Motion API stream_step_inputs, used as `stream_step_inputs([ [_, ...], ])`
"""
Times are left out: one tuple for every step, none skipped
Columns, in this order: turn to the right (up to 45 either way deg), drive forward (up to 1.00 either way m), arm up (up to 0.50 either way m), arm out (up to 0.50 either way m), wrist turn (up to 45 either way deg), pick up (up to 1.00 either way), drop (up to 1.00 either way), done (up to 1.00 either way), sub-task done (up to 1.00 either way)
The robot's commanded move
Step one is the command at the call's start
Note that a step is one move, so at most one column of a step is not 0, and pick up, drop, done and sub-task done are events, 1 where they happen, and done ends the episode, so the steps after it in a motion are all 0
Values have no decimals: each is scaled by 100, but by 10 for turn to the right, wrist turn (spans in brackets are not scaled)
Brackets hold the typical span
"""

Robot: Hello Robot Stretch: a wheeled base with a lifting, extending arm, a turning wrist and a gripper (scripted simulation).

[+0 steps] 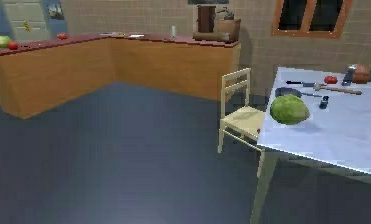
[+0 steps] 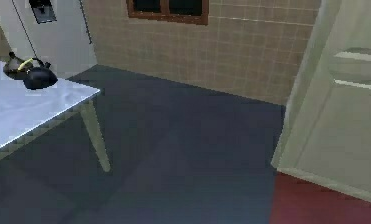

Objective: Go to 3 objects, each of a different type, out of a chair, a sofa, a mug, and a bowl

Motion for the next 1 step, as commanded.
stream_step_inputs([
  [0,25,0,0,0,0,0,0,0],
])
